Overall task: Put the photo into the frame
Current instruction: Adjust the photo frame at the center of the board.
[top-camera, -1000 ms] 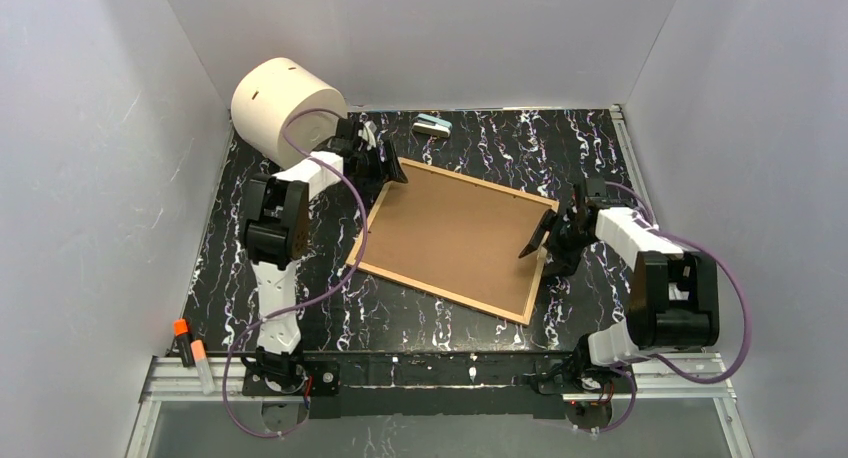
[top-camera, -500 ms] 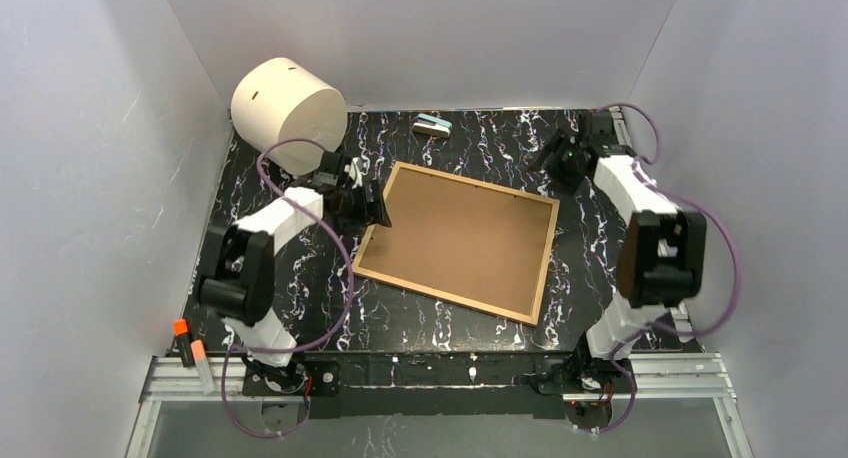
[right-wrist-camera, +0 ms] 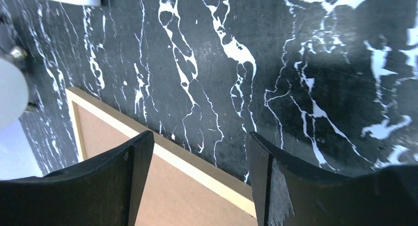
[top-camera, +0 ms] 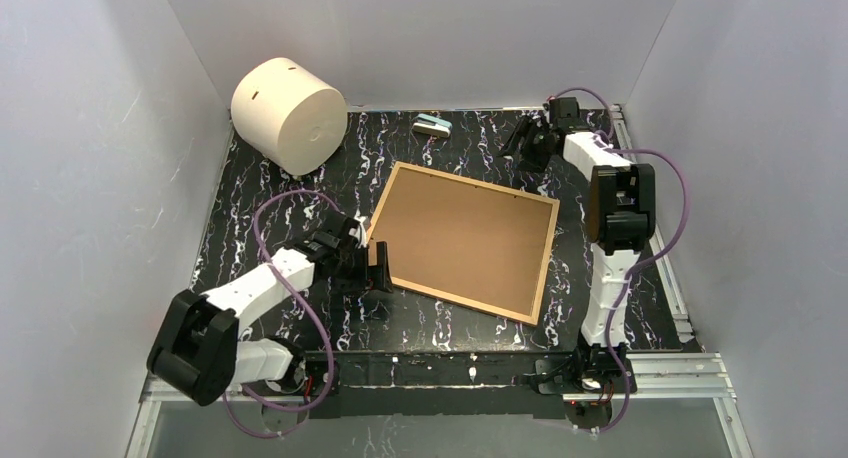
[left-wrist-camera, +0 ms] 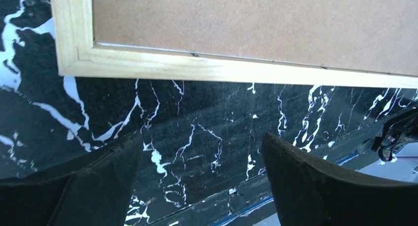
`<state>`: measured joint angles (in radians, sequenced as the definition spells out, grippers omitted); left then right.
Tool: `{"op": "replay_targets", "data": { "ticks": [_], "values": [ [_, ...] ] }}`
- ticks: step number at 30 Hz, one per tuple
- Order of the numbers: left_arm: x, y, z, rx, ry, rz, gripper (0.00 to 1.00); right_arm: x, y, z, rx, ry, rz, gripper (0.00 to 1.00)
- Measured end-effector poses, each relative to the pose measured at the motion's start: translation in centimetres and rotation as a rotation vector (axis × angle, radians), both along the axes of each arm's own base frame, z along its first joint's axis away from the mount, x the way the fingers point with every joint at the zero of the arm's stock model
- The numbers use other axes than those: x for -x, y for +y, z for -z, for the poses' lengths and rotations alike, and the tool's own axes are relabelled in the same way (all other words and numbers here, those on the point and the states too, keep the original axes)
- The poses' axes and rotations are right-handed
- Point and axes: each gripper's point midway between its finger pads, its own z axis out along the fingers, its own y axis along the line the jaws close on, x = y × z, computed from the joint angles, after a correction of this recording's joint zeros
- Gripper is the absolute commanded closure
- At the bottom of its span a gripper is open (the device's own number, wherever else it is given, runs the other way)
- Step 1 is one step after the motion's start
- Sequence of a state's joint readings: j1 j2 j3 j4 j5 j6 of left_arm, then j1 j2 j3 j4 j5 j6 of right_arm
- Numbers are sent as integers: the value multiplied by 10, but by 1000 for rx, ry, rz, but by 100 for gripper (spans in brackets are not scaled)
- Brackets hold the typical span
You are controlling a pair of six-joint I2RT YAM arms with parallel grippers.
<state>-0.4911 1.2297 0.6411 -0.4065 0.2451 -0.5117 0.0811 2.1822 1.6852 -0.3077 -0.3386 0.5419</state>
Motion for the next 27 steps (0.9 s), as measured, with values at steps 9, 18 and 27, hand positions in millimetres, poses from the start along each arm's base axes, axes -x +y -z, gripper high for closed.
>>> {"op": "replay_targets", "data": {
  "ticks": [9,18,27],
  "values": [
    [-12,-26,12,61,81,12,27,21,19,27,6,70,-107,23],
    [-50,-62,18,100,194,-5,55,69,4,29,5,113,-91,30],
    [-102,-69,23,7,178,-44,73,137,-40,36,71,200,69,44]
  ]
}}
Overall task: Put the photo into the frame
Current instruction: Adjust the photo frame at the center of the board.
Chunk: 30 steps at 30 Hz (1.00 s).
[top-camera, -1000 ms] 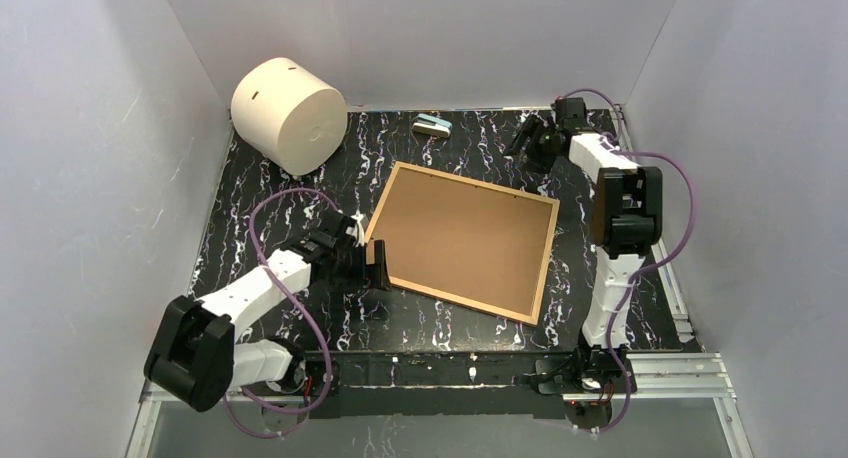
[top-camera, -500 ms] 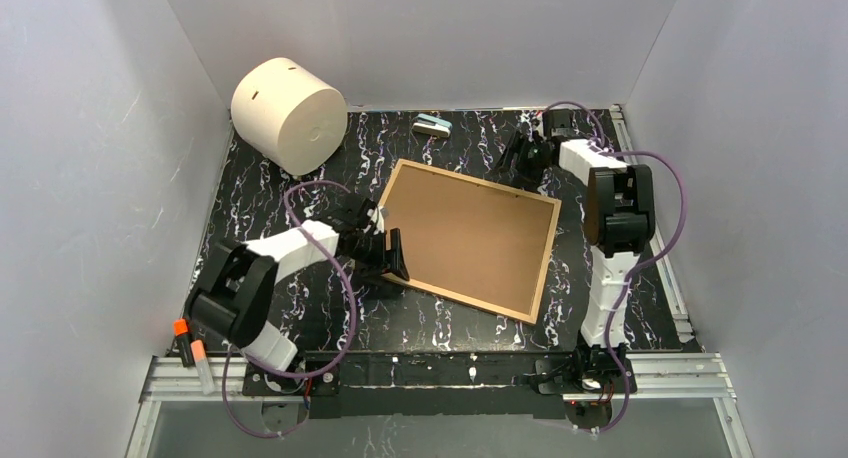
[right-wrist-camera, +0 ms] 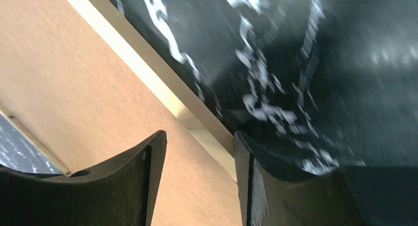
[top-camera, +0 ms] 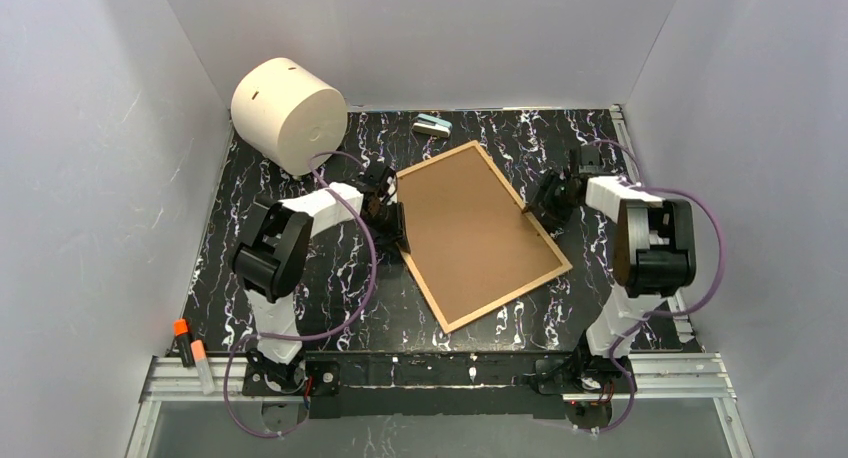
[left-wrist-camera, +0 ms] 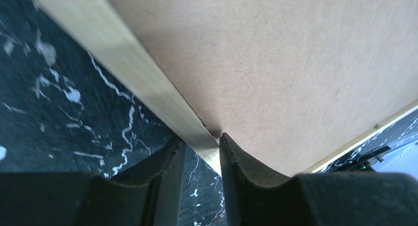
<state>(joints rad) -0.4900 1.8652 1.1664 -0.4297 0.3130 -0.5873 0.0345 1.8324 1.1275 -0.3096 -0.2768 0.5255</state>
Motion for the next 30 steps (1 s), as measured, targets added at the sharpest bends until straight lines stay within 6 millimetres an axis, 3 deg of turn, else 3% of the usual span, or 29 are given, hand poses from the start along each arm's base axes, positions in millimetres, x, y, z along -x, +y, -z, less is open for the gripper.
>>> {"op": "replay_targets", "data": {
  "ticks": [4,8,12,16,21,25,30],
  "values": [
    [-18,1,1,-20,-18,-11,75,41,-13,2,52,40,58,47],
    [-23,2,2,-21,-39,-11,75,84,-17,4,64,102,92,47],
    [-23,3,1,-14,-69,-7,62,111,-17,1,62,150,116,39],
    [-26,4,-3,23,-102,-27,47,111,-11,-20,54,151,135,28],
    [-22,21,-10,58,-114,-74,44,67,2,-70,23,-4,123,32],
    [-10,34,-14,84,-104,-97,49,54,38,-88,-64,-83,43,41],
    [14,32,-8,131,-65,-75,54,69,145,-86,-220,-94,-227,55]
  ]
}}
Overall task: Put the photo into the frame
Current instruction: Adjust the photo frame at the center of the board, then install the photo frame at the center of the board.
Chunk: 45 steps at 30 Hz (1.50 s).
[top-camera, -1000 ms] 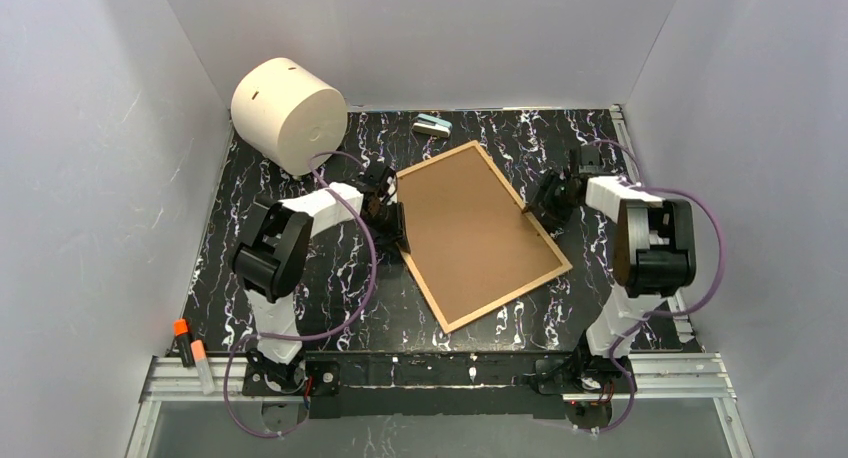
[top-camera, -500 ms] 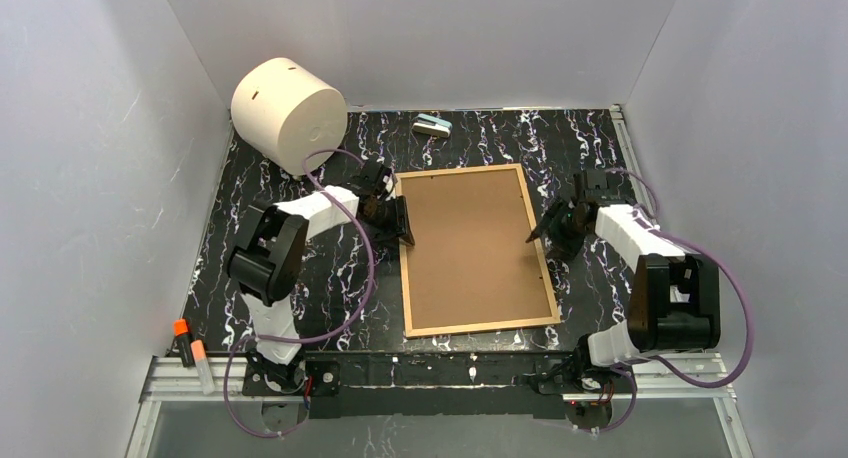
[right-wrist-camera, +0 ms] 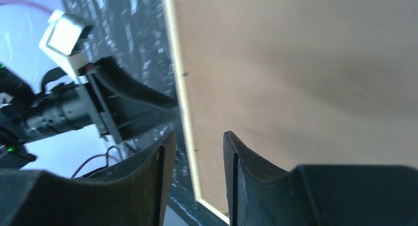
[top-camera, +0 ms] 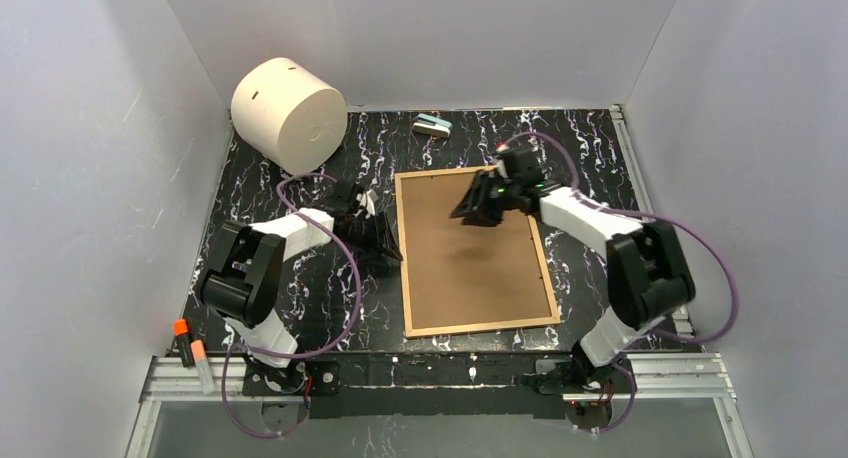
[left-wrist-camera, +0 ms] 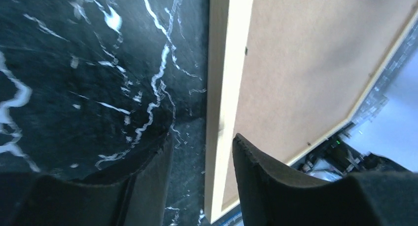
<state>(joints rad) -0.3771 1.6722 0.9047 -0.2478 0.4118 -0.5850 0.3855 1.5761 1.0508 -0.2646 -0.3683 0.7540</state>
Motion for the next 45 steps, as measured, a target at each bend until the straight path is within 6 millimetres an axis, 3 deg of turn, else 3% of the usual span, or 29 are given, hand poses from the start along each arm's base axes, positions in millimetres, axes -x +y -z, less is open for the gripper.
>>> {"op": "replay_targets", "data": {
  "ticks": [3,5,8,12,19,27,31,45],
  "values": [
    [12,-8,2,78,18,14,54,12,61,7,-96,12,-134,61],
    [17,-12,1,117,15,17,56,16,91,15,-144,25,-194,65],
    [19,-16,2,150,18,11,65,14,122,31,-189,63,-237,67],
    [16,-16,8,145,30,-18,75,3,142,41,-225,78,-249,67],
    [15,-16,13,145,53,-34,82,3,156,40,-306,82,-296,68],
    [15,-21,13,171,72,-30,83,17,169,64,-314,137,-352,72],
    [15,-21,13,171,75,-32,83,20,167,75,-294,167,-354,73],
    [16,-20,15,172,77,-39,83,16,159,79,-284,159,-357,75]
  ]
}}
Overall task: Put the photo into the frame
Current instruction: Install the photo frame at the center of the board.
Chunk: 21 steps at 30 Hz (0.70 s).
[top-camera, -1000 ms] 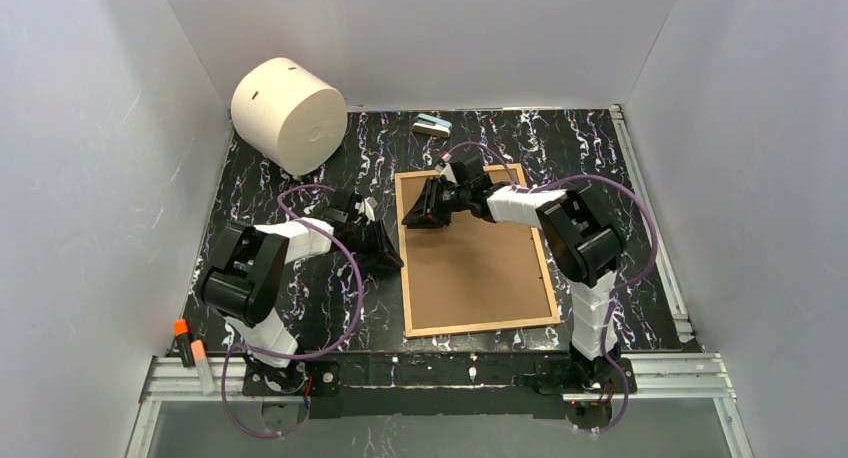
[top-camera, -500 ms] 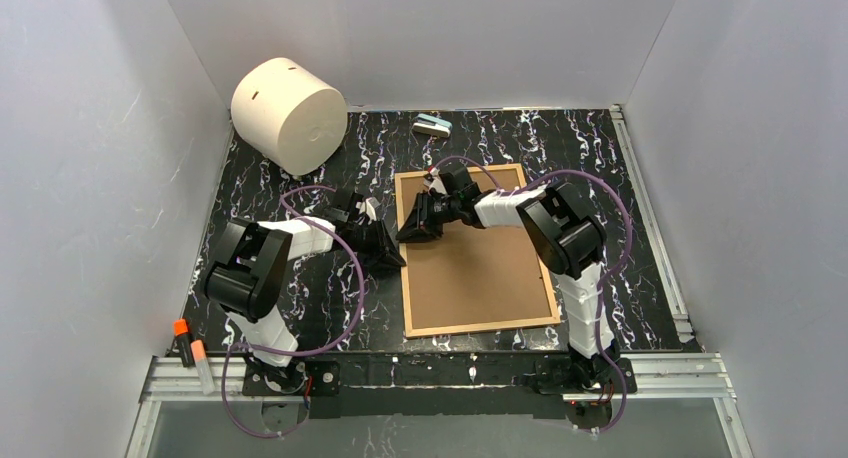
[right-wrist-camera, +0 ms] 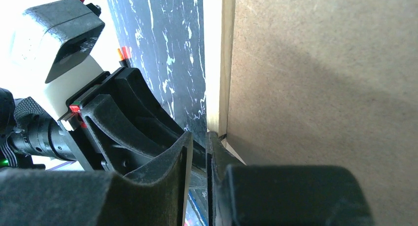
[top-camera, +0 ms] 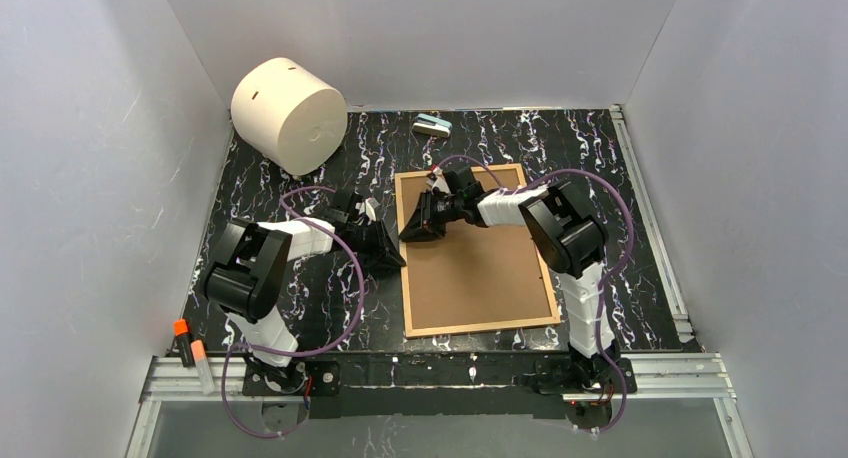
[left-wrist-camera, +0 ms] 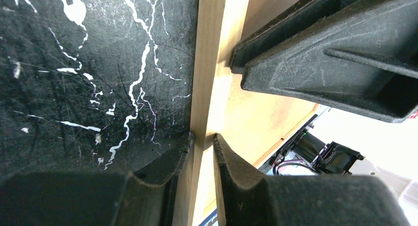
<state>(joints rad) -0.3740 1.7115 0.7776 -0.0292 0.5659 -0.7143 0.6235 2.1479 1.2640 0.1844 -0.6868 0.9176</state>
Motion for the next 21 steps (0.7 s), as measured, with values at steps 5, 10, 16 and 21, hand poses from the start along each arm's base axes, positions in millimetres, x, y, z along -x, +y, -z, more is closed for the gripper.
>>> {"op": "replay_targets", "data": {
  "ticks": [5,10,16,21],
  "values": [
    [0,0,0,2,-3,-1,83,-2,-4,2,-8,0,7,75],
    [0,0,0,4,-8,-2,83,-3,-8,3,-12,2,10,75],
    [1,0,0,5,-14,-1,83,-3,-9,4,-7,-4,9,73],
    [1,0,0,5,-16,-1,83,-3,-13,9,28,0,20,67]
  ]
}}
